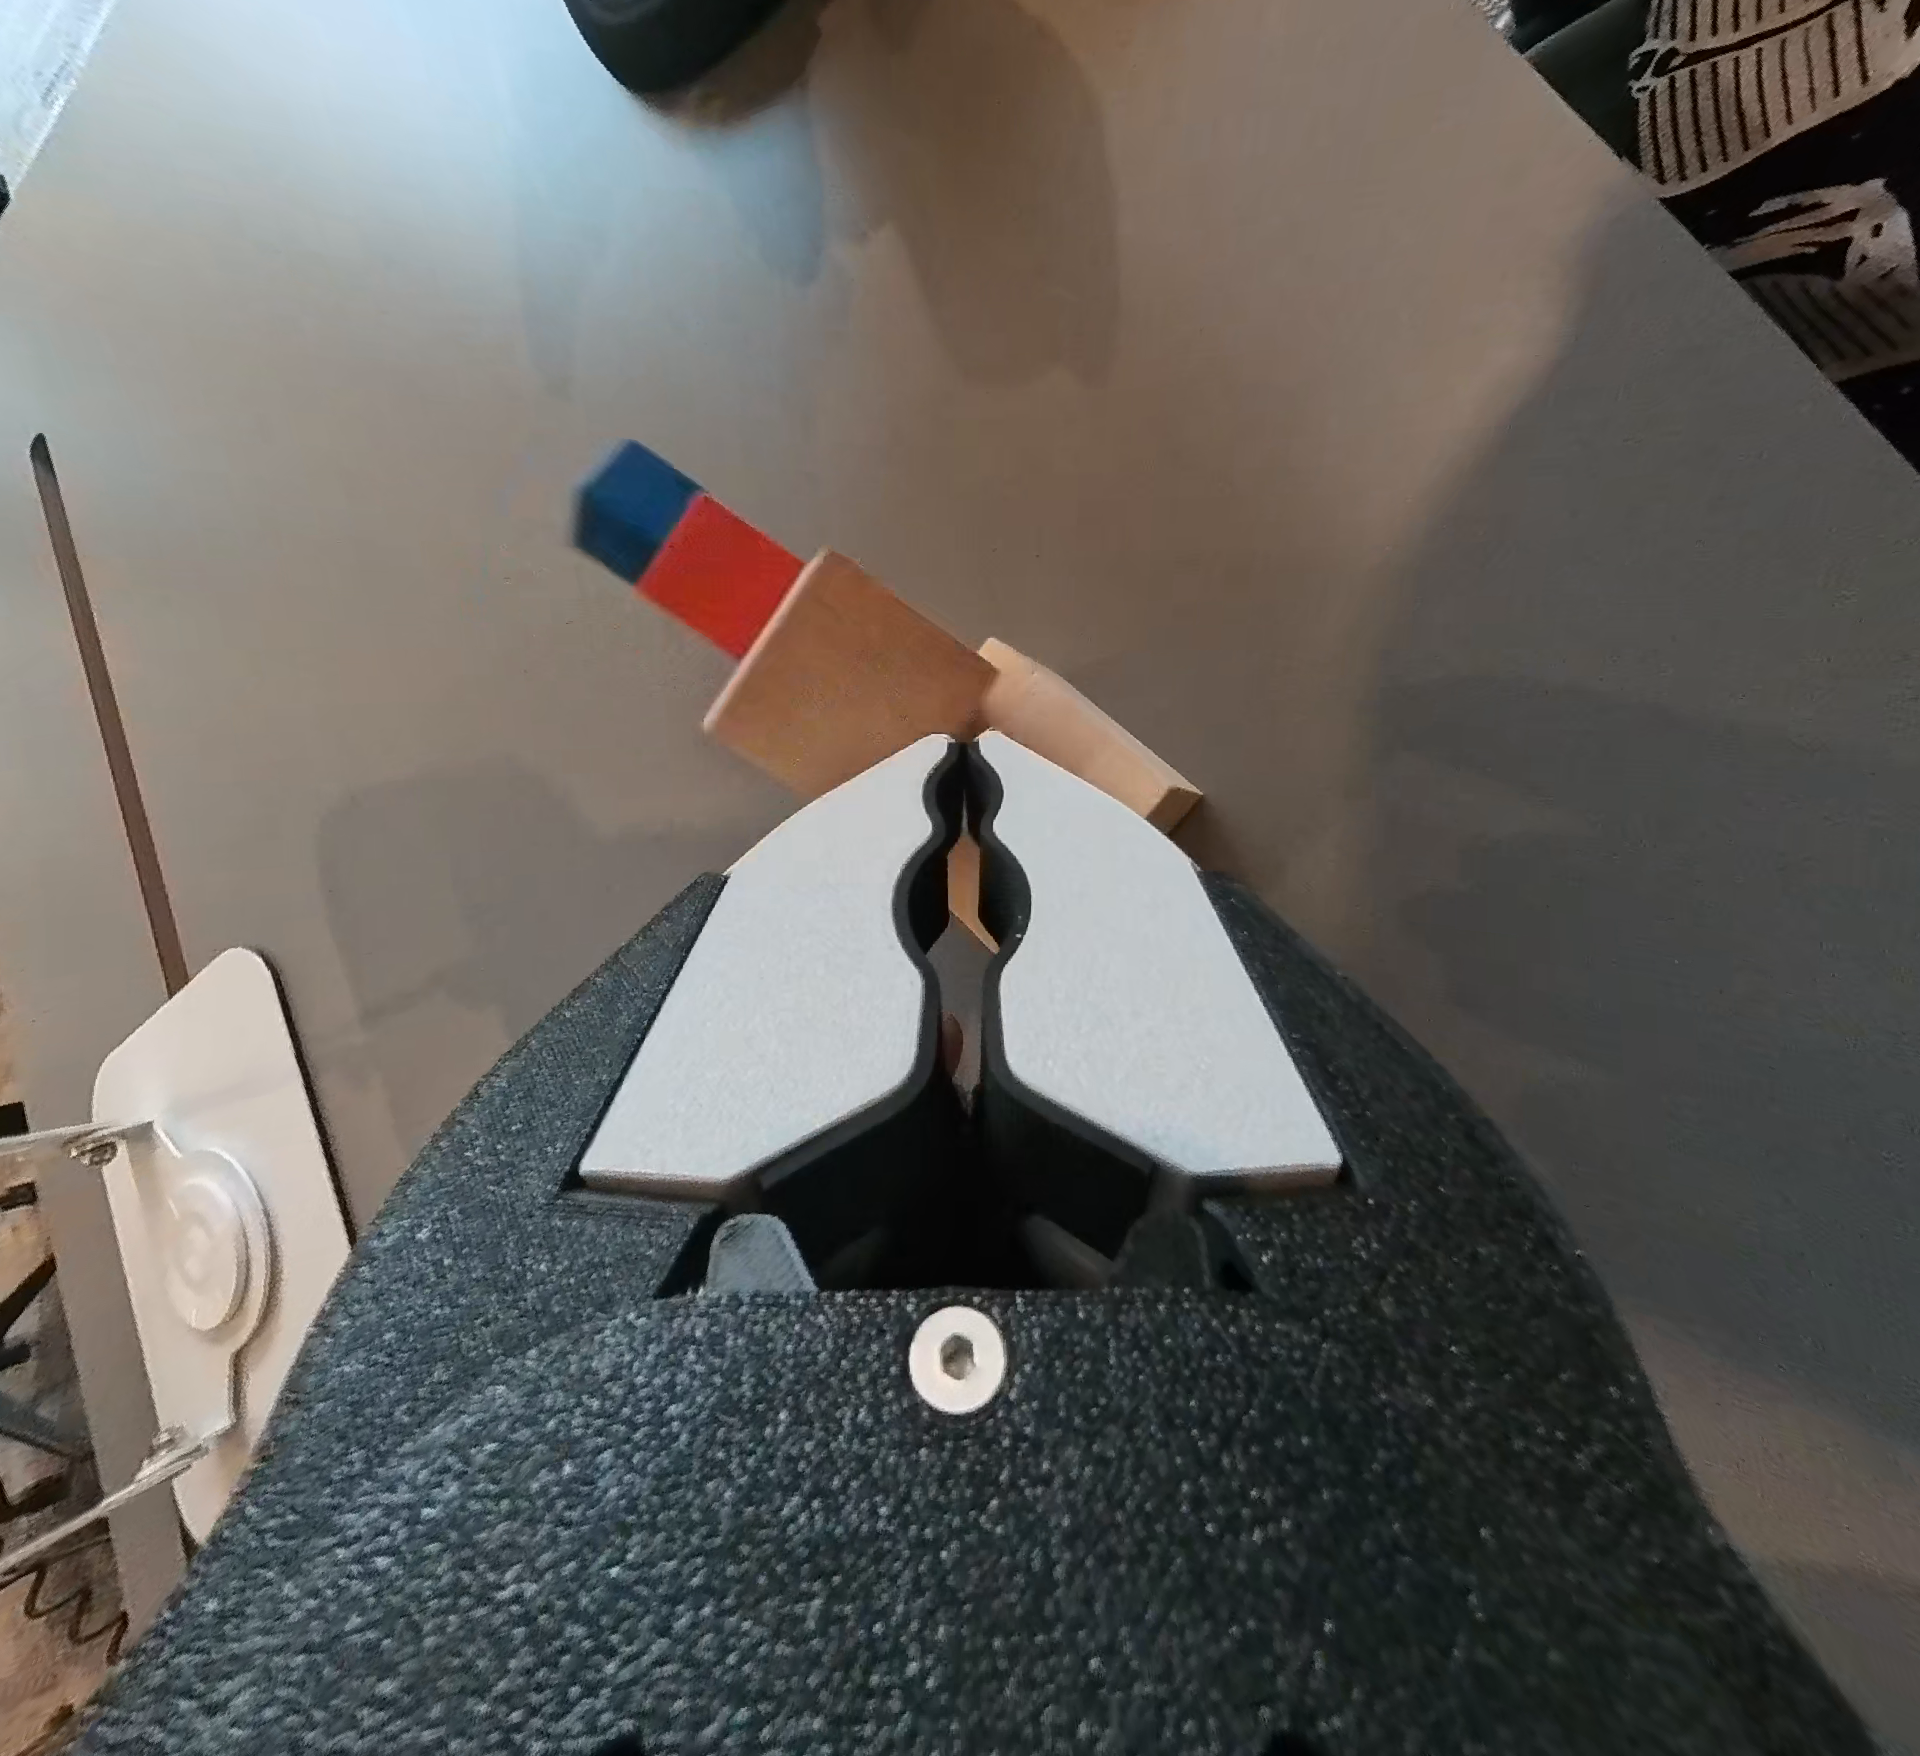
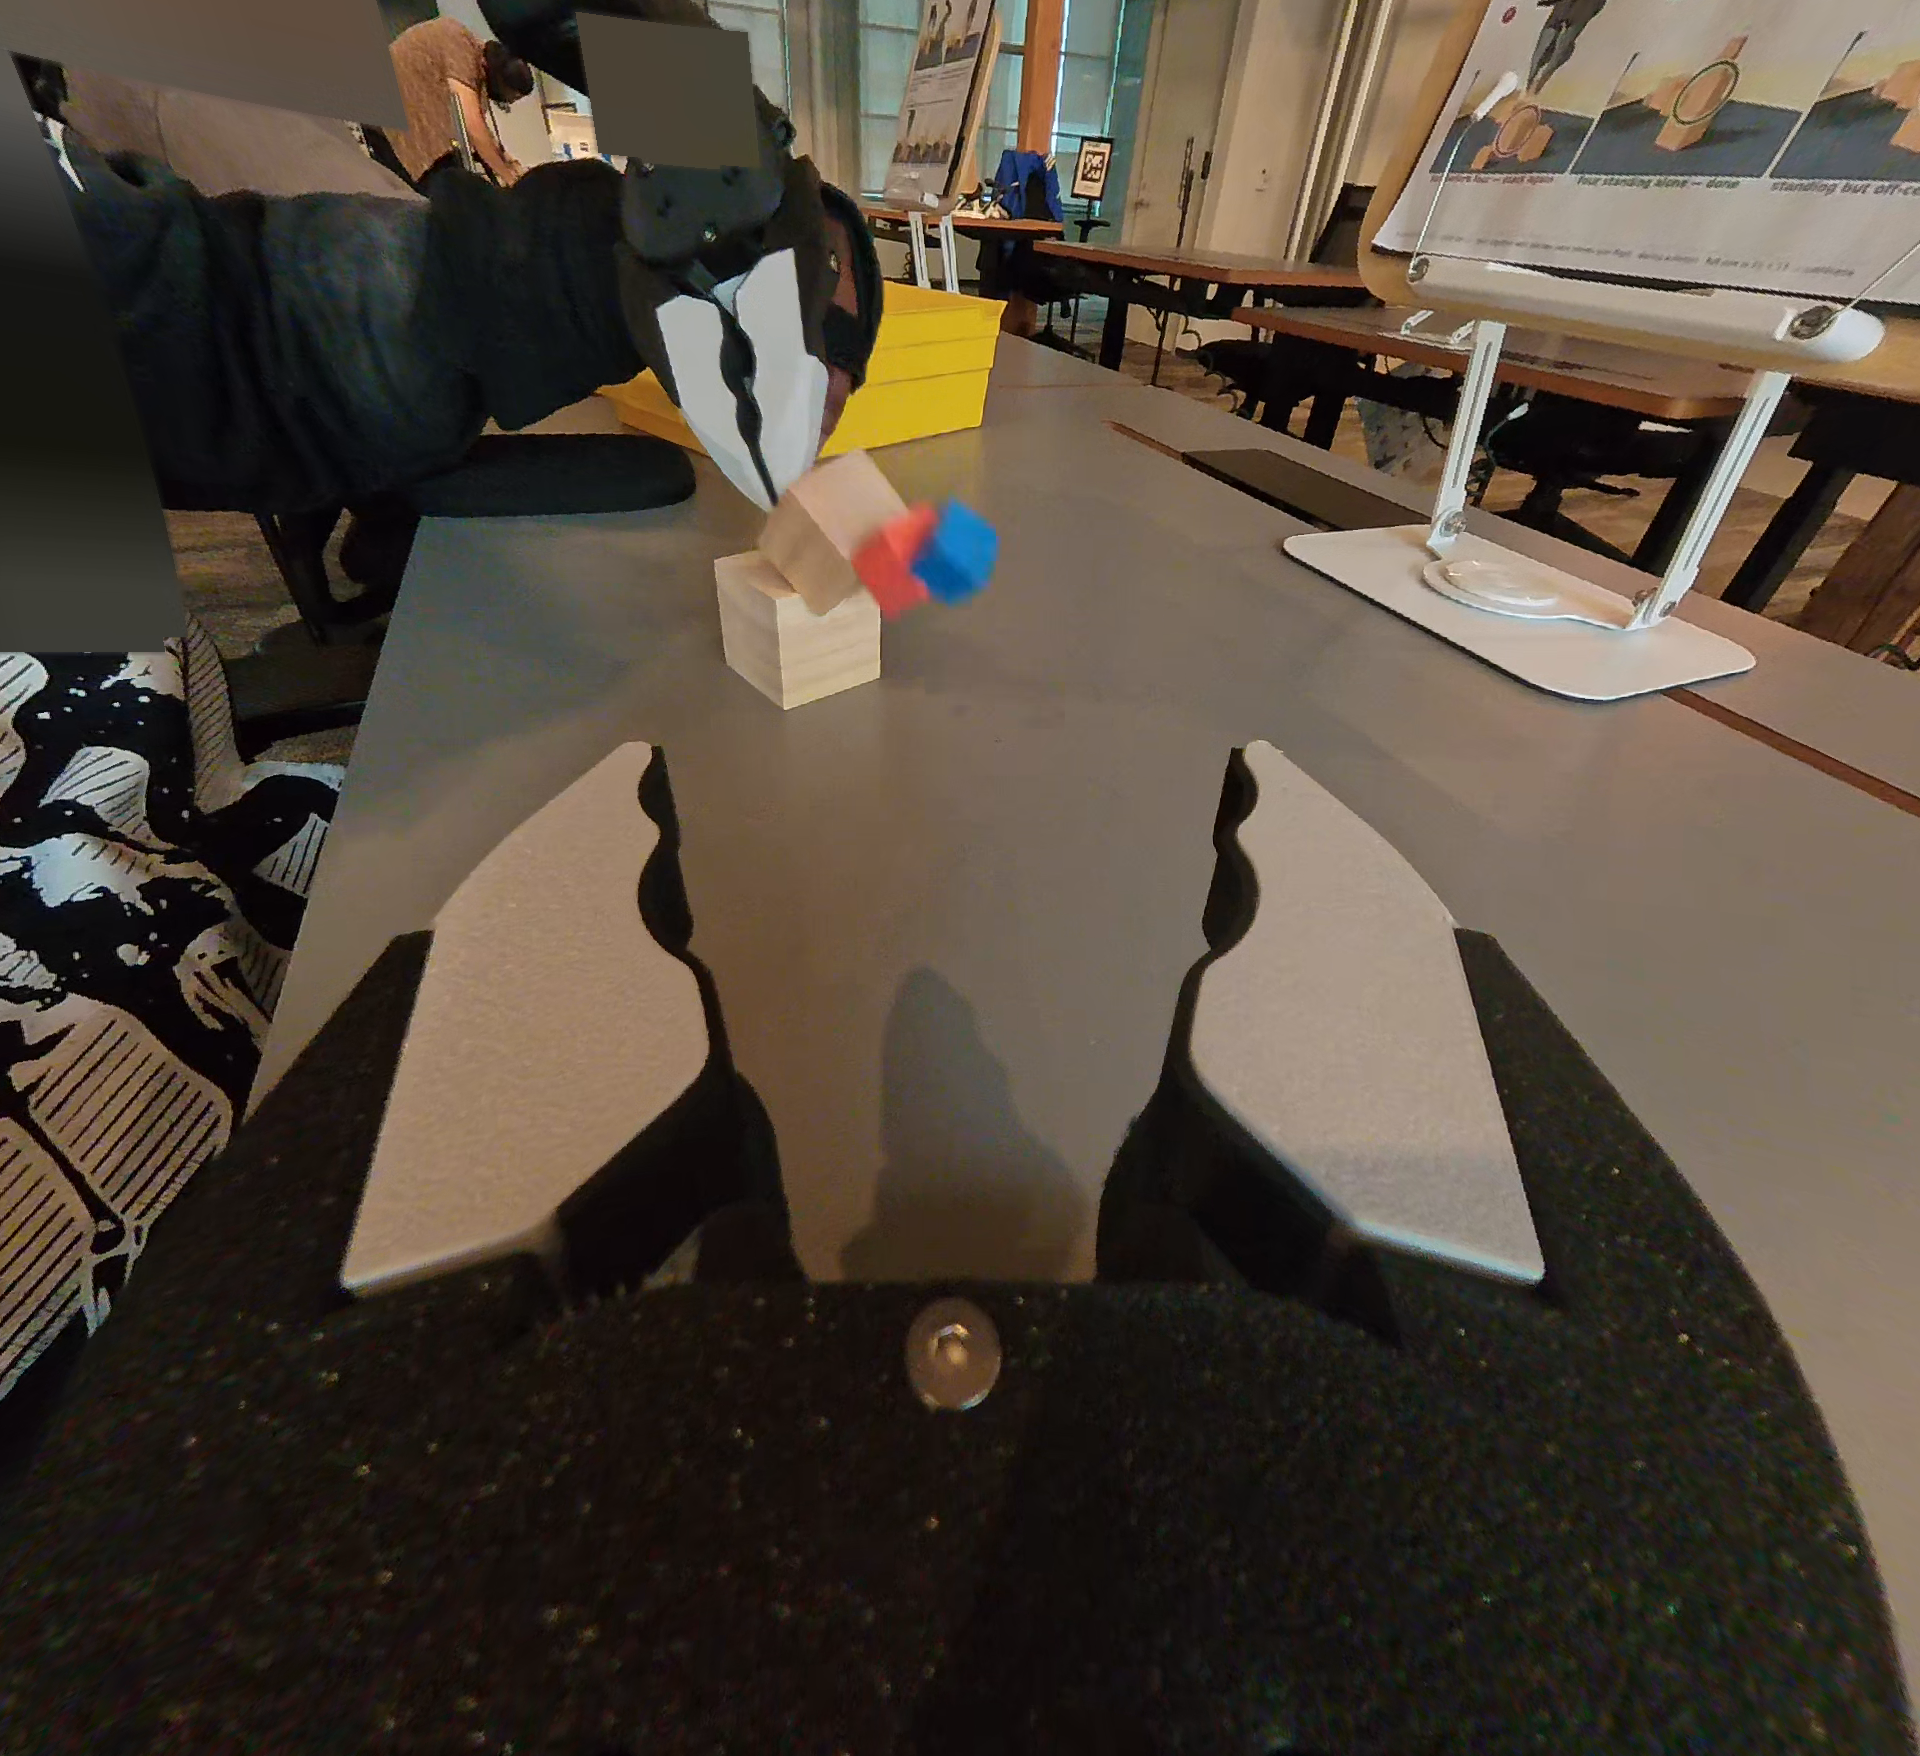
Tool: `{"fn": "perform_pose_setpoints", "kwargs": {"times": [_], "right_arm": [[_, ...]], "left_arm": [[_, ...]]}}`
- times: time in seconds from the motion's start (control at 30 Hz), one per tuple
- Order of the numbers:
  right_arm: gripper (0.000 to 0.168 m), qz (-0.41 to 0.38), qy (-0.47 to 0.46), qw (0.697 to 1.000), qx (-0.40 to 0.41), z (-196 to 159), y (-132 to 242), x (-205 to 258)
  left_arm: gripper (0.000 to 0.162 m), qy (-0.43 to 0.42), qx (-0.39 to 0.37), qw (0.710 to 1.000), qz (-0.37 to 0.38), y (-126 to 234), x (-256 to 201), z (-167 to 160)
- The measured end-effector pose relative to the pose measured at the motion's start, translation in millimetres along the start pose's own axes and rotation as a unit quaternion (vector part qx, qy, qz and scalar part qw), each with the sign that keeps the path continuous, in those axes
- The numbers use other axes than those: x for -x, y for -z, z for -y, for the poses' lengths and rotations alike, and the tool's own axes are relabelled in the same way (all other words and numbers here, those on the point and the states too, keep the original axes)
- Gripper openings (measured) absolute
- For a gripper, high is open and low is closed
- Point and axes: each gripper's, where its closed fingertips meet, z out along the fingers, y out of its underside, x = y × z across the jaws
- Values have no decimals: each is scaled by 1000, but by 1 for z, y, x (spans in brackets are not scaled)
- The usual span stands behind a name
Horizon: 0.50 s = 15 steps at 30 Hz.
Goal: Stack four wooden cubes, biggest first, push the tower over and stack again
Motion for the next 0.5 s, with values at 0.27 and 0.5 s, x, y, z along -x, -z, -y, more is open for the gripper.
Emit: {"fn": "perform_pose_setpoints", "kwargs": {"times": [0.27,0.5], "right_arm": [[98,0,0,1000,-1,0,0,0],[98,0,0,1000,-1,0,0,0]], "left_arm": [[0,9,-7,1000,1,3,-2,-1],[0,33,-51,998,16,17,-6,4]]}}
